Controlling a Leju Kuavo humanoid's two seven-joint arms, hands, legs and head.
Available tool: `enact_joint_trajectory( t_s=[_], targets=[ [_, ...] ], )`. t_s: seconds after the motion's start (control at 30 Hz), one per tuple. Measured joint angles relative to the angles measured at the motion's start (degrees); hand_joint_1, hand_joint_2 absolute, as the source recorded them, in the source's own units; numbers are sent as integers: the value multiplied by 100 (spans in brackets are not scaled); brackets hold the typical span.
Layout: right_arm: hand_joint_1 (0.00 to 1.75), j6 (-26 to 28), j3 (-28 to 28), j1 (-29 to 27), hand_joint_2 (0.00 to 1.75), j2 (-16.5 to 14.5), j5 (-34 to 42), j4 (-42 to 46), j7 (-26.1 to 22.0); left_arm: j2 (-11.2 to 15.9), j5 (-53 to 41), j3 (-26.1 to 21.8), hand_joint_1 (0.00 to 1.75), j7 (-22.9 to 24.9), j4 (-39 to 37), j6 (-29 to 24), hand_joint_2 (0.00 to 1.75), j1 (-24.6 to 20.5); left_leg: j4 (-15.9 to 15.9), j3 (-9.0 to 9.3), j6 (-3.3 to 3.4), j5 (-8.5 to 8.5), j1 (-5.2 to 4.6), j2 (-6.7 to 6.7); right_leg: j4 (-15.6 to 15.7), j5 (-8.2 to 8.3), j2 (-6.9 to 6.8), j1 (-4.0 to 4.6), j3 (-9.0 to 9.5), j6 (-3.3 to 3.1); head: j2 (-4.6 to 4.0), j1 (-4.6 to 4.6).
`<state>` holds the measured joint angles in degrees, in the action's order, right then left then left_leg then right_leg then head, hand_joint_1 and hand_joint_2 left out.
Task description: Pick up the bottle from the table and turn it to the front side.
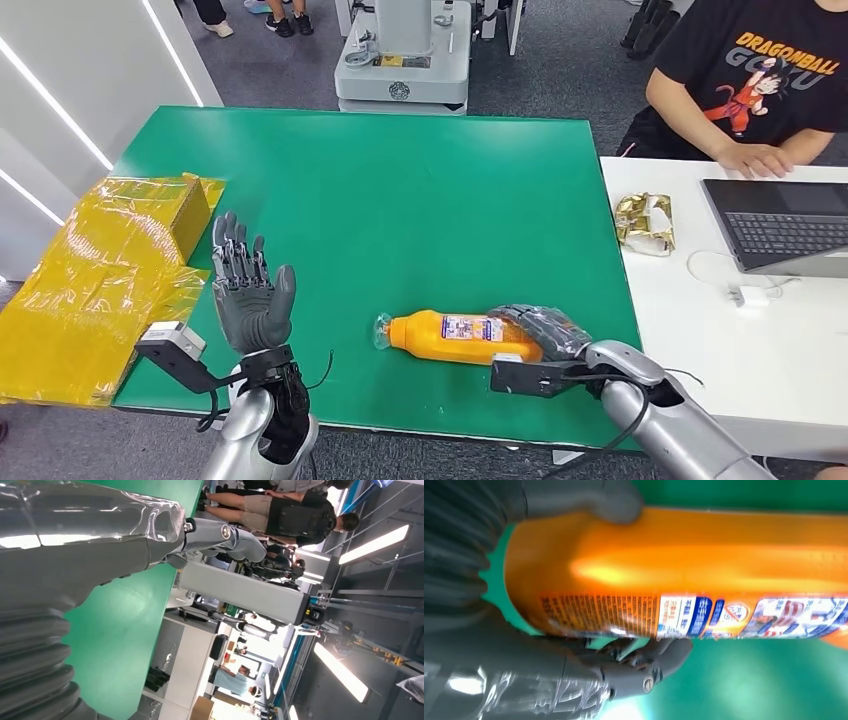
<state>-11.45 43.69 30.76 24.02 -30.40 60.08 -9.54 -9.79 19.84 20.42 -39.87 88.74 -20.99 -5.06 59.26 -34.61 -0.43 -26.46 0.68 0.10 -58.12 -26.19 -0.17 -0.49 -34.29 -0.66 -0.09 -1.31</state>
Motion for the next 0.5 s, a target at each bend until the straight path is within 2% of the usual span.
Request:
enact_joint_trajectory(
  t_s=[0.4, 0.5],
  targets=[
    [175, 182, -164, -229, 175, -32, -117, 74, -12, 9, -16, 4, 0, -11, -11, -30, 175, 64, 0, 4, 0, 0, 0, -1, 0, 0, 0, 0, 4, 0, 0, 0],
    [175, 370, -258, -341, 175, -60, -212, 140, -9, 9, -27, 4, 0, -19, -13, -41, 175, 69, 0, 3, 0, 0, 0, -2, 0, 0, -1, 0, 4, 0, 0, 1]
  ],
)
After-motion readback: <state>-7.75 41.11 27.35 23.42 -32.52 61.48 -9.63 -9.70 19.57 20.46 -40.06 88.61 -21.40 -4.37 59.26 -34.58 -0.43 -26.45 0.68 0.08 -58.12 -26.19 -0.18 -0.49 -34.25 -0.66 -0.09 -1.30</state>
